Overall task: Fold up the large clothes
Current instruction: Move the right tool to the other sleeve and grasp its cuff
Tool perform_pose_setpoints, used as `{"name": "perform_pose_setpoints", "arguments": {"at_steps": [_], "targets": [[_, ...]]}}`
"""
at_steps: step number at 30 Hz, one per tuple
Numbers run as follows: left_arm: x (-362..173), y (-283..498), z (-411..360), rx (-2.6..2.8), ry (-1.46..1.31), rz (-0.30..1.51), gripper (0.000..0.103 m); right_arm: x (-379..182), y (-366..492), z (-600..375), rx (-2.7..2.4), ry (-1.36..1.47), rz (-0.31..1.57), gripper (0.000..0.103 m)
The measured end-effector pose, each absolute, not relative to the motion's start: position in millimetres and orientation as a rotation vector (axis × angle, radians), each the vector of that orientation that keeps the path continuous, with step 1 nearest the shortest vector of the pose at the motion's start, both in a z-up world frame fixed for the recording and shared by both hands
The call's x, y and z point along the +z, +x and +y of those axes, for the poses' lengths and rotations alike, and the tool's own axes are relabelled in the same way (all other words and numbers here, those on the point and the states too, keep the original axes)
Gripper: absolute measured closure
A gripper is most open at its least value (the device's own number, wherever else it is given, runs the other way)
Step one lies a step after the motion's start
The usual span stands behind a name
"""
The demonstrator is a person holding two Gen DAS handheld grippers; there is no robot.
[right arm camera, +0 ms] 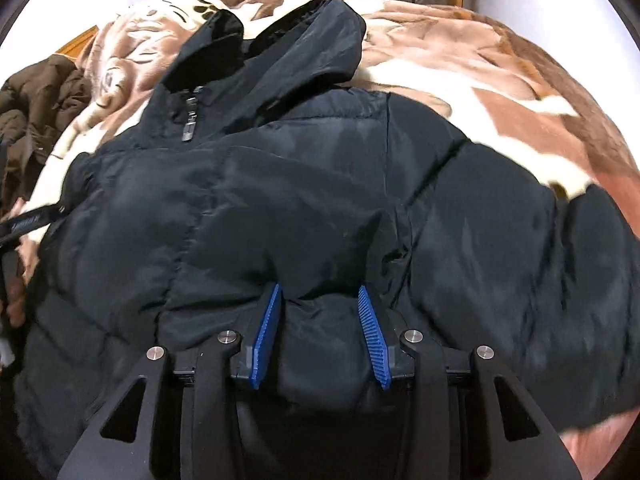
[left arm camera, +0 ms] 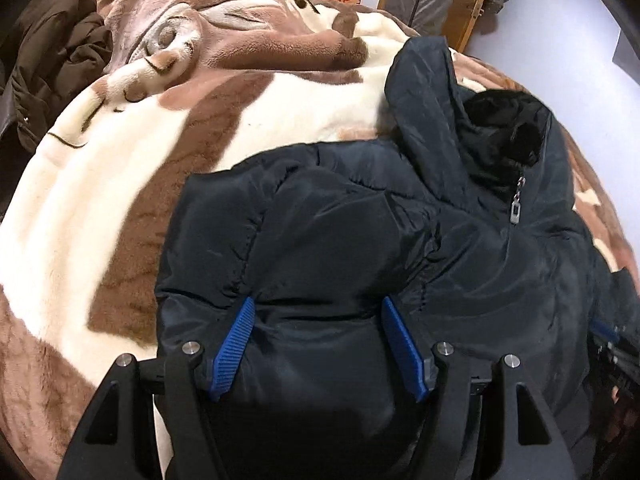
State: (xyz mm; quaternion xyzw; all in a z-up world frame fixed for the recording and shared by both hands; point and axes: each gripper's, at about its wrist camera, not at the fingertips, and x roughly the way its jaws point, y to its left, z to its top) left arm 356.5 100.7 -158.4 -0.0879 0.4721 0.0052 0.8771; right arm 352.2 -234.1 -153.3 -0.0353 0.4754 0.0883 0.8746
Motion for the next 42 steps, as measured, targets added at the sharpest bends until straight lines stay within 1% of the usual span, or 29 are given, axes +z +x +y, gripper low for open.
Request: {"name": "perform_pose_setpoints", "arguments": {"at_steps": [3, 6, 8, 10, 13, 15, 19, 21, 25, 29, 36, 40, 42], "targets": [[-147.5, 353.6, 99.1, 0.008, -0.174, 1.001, 0.036, -146.0, 352.4, -235.7, 0.182, -0.071, 1.013, 0.062], [-114.9, 343.6, 103.1, -0.038, -0.179, 0.915, 0.036, -118.0, 340.1, -244.4, 0.193, -0.031, 0.945, 0.062], [-102.5, 351.9, 107.9, -0.018, -0.155, 0.872, 0.036, -104.4, 342.4, -245.1, 0.186, -0.029, 0.906, 0.062], [-108.2, 368.4, 110.9, 0.01, -0.149, 0.889, 0.036, -105.2, 351.9, -245.1, 0.183, -0.023, 0.911, 0.062], [-141.4, 389.1, 111.4, 0.042, -0.119, 0.968, 0.035, -134.1, 375.0, -242.1, 0.171, -0.013, 0.991, 0.062], [-152.3, 389.3, 105.9, 0.045, -0.094, 0.958, 0.034, -152.2, 382.3, -243.7, 0.185, 0.002, 1.012, 0.062], [-149.0, 384.4, 100.4, 0.056, -0.077, 0.949, 0.035, -151.2, 381.6, -243.7, 0.188, 0.008, 1.016, 0.061], [-134.0, 377.6, 101.6, 0.055, -0.094, 0.946, 0.036, -134.5, 372.7, -245.3, 0.18, 0.001, 1.003, 0.061], [-97.2, 340.9, 100.6, 0.008, -0.123, 0.89, 0.036, -102.7, 330.5, -254.6, 0.183, -0.001, 0.942, 0.061], [-67.0, 280.2, 86.8, -0.039, -0.124, 0.839, 0.036, -83.6, 277.6, -266.3, 0.171, 0.02, 0.917, 0.06], [-45.9, 190.8, 50.7, -0.087, -0.121, 0.839, 0.036, -64.4, 189.4, -284.4, 0.164, 0.078, 0.917, 0.059], [-42.4, 153.4, 31.8, -0.105, -0.143, 0.863, 0.036, -55.5, 152.9, -293.5, 0.156, 0.123, 0.915, 0.052], [-40.3, 137.1, 22.8, -0.113, -0.154, 0.868, 0.036, -53.2, 135.1, -298.9, 0.157, 0.137, 0.915, 0.05]]}}
